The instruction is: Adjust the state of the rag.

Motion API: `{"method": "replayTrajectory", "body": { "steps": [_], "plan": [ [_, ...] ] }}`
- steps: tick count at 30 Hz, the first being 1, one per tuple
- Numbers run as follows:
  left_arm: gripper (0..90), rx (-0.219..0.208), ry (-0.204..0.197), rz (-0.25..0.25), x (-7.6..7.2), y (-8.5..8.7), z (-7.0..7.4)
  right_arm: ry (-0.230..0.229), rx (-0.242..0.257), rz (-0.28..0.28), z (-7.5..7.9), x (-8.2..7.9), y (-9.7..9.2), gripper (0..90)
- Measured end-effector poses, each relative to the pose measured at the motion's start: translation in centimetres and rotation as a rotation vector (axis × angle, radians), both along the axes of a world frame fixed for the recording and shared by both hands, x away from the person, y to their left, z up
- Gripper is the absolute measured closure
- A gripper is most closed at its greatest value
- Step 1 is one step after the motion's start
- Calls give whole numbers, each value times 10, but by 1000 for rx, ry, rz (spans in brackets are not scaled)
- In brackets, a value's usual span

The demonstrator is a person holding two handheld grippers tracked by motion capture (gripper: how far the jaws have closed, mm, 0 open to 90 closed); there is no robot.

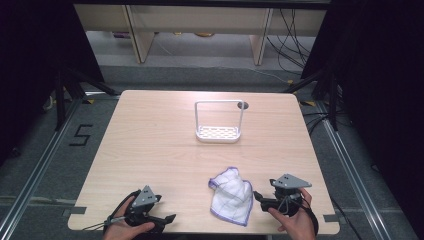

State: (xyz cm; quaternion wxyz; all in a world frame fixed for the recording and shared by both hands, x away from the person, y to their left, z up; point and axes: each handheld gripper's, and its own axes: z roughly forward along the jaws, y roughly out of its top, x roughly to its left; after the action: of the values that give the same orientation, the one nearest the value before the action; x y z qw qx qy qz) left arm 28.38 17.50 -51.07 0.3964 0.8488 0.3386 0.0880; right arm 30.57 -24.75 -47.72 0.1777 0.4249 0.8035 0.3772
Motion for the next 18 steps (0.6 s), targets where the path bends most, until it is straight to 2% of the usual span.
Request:
{"method": "replayTrajectory", "body": {
  "steps": [1, 2, 3, 4, 8, 9, 10, 11, 12, 13, 14, 17, 18],
  "plan": [
    [165, -12, 1, 9, 0, -1, 0, -14, 1, 6, 2, -1, 2, 284],
    [164, -12, 0, 10, 0, -2, -1, -11, 8, 22, 3, -1, 5, 291],
    [164, 1, -1, 3, 0, -1, 0, 7, 8, 5, 5, -5, 9, 299],
    [163, 1, 0, 5, 0, -2, 0, -23, 1, 32, 6, -4, 10, 307],
    [162, -3, -1, 0, 0, -4, -1, -36, -6, 75, 8, -7, 24, 333],
    [162, 18, -8, -10, 0, -3, 0, -36, -6, 75, 8, -7, 24, 333],
    [162, 4, 0, 4, -1, -4, -1, -34, -8, 84, 8, -7, 27, 343],
    [162, 15, -9, -18, -1, -3, 0, -35, -11, 90, 8, -7, 30, 344],
    [162, 8, -7, -11, -1, -3, 0, -42, -22, 102, 9, -6, 32, 344],
    [162, -16, -2, 8, -2, -5, -2, -37, -25, 106, 8, -6, 36, 345],
    [161, 15, -3, 5, -1, -4, -1, -33, -27, 118, 8, -5, 38, 354],
    [161, 18, -5, 5, -1, -4, -1, -48, -39, 143, 8, -4, 44, 369],
    [161, 0, -7, 0, -1, -5, -1, -46, -43, 159, 8, -4, 49, 379]
  ]
}}
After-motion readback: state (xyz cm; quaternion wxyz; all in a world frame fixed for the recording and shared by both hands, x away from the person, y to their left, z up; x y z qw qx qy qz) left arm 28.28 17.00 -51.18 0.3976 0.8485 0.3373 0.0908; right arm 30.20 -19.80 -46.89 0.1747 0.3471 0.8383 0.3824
